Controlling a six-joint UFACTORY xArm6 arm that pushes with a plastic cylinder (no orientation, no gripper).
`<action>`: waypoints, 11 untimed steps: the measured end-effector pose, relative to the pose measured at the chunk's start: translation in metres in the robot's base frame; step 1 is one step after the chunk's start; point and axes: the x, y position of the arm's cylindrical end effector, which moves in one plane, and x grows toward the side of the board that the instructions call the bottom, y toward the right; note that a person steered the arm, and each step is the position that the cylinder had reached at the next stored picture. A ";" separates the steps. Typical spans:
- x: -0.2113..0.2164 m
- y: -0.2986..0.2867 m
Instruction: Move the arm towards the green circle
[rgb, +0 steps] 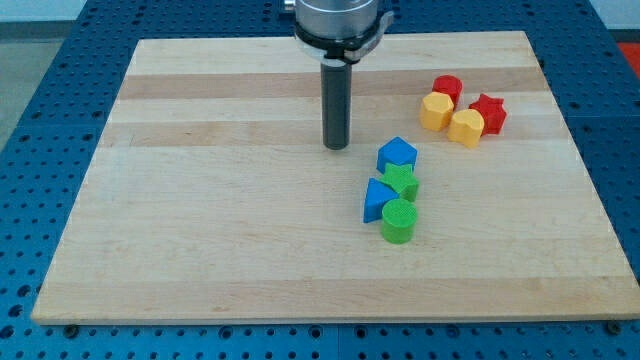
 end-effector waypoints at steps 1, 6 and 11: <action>0.053 -0.043; 0.169 -0.005; 0.155 0.101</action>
